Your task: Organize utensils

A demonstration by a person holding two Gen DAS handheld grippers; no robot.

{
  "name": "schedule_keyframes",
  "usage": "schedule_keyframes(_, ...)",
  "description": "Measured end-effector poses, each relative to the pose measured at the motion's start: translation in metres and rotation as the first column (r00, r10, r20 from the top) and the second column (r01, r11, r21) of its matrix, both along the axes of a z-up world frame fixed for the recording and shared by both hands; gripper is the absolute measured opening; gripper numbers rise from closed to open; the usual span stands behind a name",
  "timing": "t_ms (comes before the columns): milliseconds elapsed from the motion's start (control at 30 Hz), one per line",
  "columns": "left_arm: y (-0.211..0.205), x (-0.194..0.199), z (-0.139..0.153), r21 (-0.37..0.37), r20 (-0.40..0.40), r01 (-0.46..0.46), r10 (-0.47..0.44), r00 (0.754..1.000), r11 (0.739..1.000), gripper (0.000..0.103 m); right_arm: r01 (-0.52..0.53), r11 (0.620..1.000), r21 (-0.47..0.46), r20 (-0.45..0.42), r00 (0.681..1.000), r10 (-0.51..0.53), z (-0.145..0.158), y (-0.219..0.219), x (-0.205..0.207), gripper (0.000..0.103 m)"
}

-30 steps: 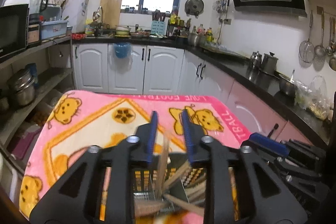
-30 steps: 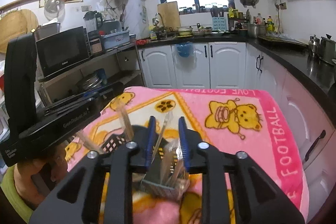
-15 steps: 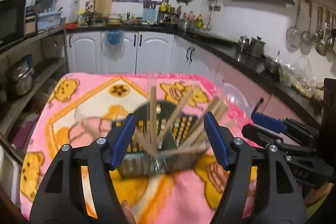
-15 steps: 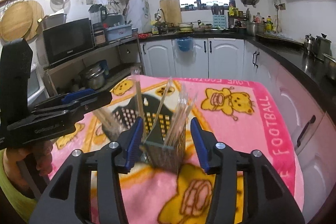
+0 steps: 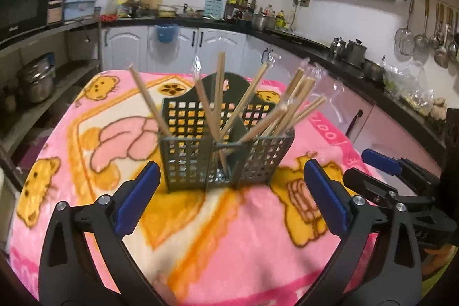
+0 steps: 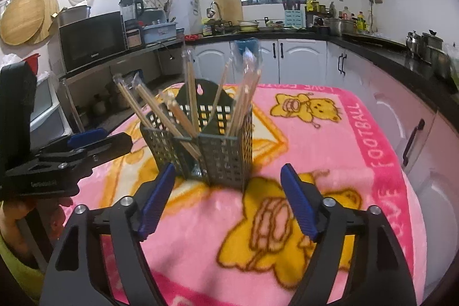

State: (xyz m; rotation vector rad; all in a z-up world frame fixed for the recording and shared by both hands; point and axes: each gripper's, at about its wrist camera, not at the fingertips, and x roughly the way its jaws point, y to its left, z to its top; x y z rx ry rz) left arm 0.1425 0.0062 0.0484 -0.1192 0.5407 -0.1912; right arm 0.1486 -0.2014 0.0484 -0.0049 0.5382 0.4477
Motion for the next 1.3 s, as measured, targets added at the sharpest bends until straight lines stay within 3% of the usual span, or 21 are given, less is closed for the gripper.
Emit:
schedule_keyframes(367,-0.005,-0.031,-0.039,0.019,0.031,-0.061,0.061,0.998,0.998,0.092,0.079,0.997,0.005,0.061,0.995,-0.079,-0.039,-0.009,-0.026,0.086)
schedule_keyframes(500,-0.006,-0.043,-0.046,0.028,0.067,-0.087,0.085,0.994,0.996,0.092,0.132,0.991,0.011,0.127,0.983,-0.132,-0.047,-0.012,-0.040,0.088)
schedule_keyframes(867,-0.017,-0.064,-0.065,0.062,0.138,-0.131,0.121,0.983,0.989,0.092,0.157,0.987,0.046,0.257,0.953,-0.163,-0.058,-0.011,-0.070,0.095)
schedule_keyframes(1300,-0.013,-0.065,-0.067,0.047,0.144,-0.147,0.139,0.980,0.988,0.092,0.156,0.985,0.069,0.266,0.949,-0.169,-0.060,-0.013,-0.073,0.096)
